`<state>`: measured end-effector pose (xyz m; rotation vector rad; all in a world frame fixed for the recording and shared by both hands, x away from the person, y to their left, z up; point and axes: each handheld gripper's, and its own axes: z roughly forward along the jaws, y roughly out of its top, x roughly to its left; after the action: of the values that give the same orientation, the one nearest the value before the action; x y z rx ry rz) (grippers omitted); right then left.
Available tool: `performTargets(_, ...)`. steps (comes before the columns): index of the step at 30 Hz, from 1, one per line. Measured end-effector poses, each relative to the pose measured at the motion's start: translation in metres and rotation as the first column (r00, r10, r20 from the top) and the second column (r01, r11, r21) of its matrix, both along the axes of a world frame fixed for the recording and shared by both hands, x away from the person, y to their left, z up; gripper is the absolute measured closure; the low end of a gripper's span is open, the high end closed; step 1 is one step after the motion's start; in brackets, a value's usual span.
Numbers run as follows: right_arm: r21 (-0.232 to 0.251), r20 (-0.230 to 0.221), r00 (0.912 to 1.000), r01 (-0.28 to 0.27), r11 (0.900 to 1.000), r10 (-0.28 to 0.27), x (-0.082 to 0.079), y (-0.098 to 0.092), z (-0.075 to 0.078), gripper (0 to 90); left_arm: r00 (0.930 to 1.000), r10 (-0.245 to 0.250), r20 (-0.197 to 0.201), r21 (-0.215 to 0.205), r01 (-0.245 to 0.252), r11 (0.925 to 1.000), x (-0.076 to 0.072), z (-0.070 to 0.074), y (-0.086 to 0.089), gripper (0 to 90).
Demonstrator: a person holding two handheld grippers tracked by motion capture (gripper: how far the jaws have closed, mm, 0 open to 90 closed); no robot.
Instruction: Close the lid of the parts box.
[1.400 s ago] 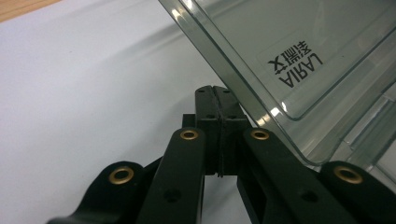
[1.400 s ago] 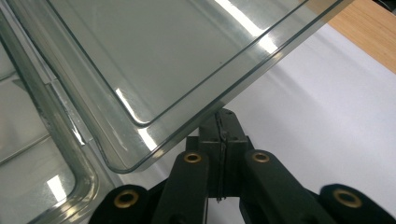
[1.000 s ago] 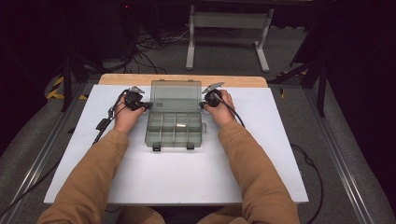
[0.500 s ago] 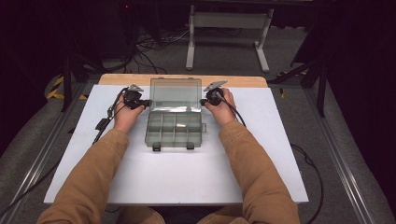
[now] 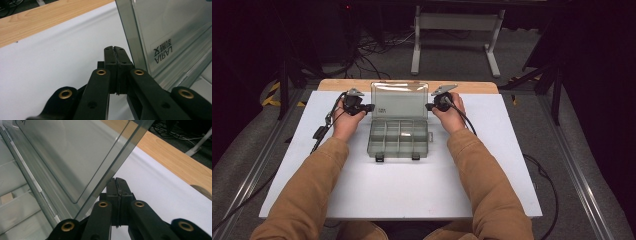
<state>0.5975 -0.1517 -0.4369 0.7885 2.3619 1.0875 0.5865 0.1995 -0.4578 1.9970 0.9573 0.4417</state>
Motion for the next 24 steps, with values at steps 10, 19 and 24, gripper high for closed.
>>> performTargets(10,0.035,0.009,0.9999,-0.013,0.999,0.012,-0.003,-0.003,0.006,90.0,0.9998,-0.022,0.001,-0.021,0.022,0.9996,-0.003,0.006,0.002,89.6)
performTargets(19,0.053,0.023,0.9991,-0.036,0.998,0.035,-0.009,-0.004,0.015,90.0,0.9987,-0.051,0.006,-0.018,0.051,0.9985,-0.008,0.013,0.005,89.3)
performTargets(24,0.068,0.027,0.9986,-0.048,0.997,0.047,-0.011,-0.003,0.018,90.0,0.9976,-0.069,0.006,-0.022,0.069,0.9974,-0.011,0.016,0.007,88.9)
